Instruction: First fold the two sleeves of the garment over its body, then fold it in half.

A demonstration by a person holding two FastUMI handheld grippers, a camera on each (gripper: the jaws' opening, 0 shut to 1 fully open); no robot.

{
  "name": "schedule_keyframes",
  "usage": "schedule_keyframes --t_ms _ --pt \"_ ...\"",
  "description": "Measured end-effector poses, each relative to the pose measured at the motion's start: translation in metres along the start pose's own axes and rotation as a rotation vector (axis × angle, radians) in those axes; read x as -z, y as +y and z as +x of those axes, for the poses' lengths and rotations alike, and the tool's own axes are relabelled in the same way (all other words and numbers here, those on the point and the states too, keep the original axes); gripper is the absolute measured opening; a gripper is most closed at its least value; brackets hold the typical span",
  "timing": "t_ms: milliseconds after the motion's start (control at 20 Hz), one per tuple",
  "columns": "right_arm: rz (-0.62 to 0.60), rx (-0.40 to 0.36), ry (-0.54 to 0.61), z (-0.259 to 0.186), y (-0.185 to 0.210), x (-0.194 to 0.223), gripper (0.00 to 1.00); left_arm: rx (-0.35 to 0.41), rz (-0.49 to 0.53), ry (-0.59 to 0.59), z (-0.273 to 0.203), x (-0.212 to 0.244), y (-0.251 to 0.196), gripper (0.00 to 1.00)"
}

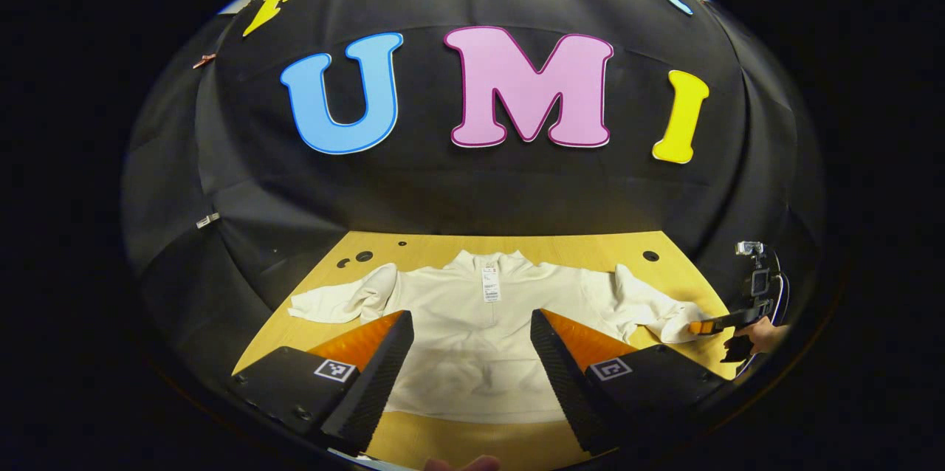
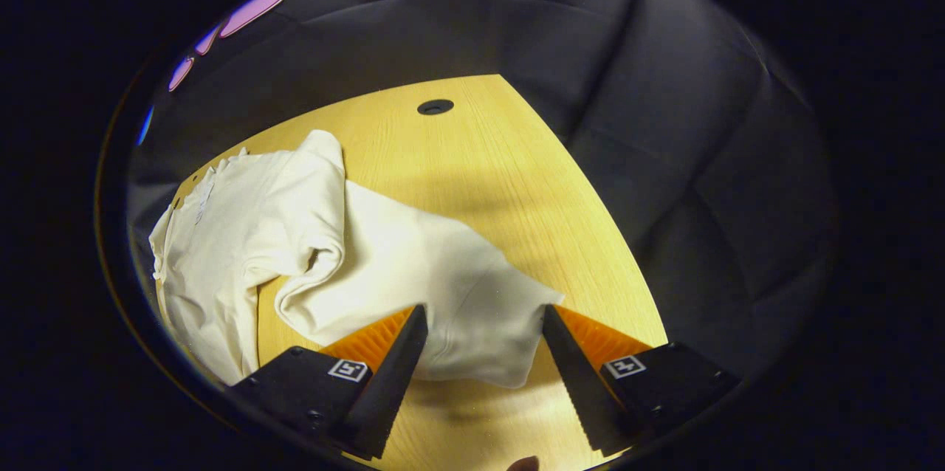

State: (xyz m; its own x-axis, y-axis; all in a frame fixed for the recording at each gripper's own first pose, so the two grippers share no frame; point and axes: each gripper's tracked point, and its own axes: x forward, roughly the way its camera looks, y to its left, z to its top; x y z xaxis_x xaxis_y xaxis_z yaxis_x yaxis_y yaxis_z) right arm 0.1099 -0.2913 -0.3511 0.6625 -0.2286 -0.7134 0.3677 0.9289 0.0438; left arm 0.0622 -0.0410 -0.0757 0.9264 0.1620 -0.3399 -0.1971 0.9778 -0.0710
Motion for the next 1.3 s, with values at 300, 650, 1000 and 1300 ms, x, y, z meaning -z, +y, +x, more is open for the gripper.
schedule_keyframes --t_ms 300,650,1000,1300 --pt "-0.119 0.013 -0.026 0.0 0.027 0.001 0.3 -0.001 -0.018 0.025 0.002 0.012 0.01 0.99" --pt "0.133 -0.022 -0.017 -0.008 0.032 0.0 0.06 0.058 -0.058 0.021 0.009 0.013 0.039 0.99" --pt "0.25 -0.145 -0.187 -0.073 0.099 -0.044 0.06 0.119 -0.034 0.005 0.008 0.021 0.088 0.99" --pt "0.322 -0.259 -0.303 -0.118 0.189 -0.086 0.06 0.152 -0.054 -0.02 0.006 0.023 0.136 0.99"
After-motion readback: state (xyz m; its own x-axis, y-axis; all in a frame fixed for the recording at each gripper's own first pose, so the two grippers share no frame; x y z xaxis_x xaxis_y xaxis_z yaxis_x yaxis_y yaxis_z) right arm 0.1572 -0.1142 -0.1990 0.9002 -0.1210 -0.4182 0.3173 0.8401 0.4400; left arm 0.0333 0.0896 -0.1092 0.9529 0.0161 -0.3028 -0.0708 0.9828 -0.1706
